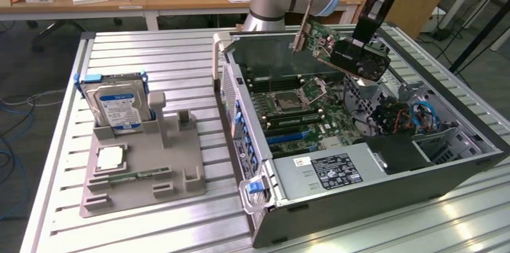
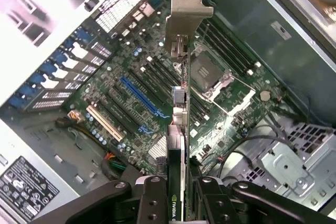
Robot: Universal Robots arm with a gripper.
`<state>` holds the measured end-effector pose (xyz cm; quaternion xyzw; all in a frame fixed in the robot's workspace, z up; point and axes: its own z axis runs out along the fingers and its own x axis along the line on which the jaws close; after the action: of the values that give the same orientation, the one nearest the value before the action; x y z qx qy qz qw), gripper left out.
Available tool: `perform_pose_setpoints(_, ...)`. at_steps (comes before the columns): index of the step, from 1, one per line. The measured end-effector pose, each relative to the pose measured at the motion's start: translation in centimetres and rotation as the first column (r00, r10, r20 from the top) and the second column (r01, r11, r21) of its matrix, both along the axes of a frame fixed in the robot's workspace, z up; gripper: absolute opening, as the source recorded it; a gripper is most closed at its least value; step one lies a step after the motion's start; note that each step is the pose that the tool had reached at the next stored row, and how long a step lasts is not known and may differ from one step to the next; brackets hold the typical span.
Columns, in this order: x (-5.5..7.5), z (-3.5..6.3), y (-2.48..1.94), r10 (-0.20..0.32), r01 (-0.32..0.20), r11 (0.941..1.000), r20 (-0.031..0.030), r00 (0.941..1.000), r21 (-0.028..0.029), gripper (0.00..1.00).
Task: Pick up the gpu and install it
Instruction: 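Insert the gpu into the slot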
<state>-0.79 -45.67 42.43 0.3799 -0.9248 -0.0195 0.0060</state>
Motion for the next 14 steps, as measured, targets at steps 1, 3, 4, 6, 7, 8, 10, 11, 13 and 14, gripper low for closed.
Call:
perform_pose_setpoints(1, 0.0, 0.0, 0.0, 0.014, -0.014, 0.9999, 0.0, 0.9999, 0.0, 0.26)
perform_pose_setpoints(3, 0.0, 0.0, 0.0, 0.043, -0.043, 0.9991, 0.0, 0.9991, 0.0, 0.26)
perform_pose_setpoints(4, 0.0, 0.0, 0.0, 0.058, -0.058, 0.9983, 0.0, 0.9983, 0.0, 0.26)
perform_pose_setpoints(6, 0.0, -0.01, 0.0, 0.087, -0.087, 0.9962, 0.0, 0.9962, 0.0, 0.26)
perform_pose_setpoints(7, 0.0, 0.0, 0.0, 0.1, -0.1, 0.995, 0.0, 0.995, 0.0, 0.26)
perform_pose_setpoints(8, 0.0, -0.01, 0.0, 0.114, -0.114, 0.9935, 0.0, 0.9935, 0.0, 0.26)
perform_pose_setpoints(10, 0.0, -0.01, 0.0, 0.14, -0.14, 0.9902, 0.0, 0.9902, 0.0001, 0.26)
perform_pose_setpoints(11, 0.0, -0.01, 0.0, 0.152, -0.152, 0.9884, 0.0, 0.9884, 0.0, 0.26)
perform_pose_setpoints(13, 0.0, -0.01, 0.0, 0.175, -0.175, 0.9847, 0.0, 0.9847, 0.0, 0.26)
perform_pose_setpoints(14, 0.0, -0.01, 0.0, 0.187, -0.187, 0.9824, 0.0, 0.9824, 0.0, 0.26)
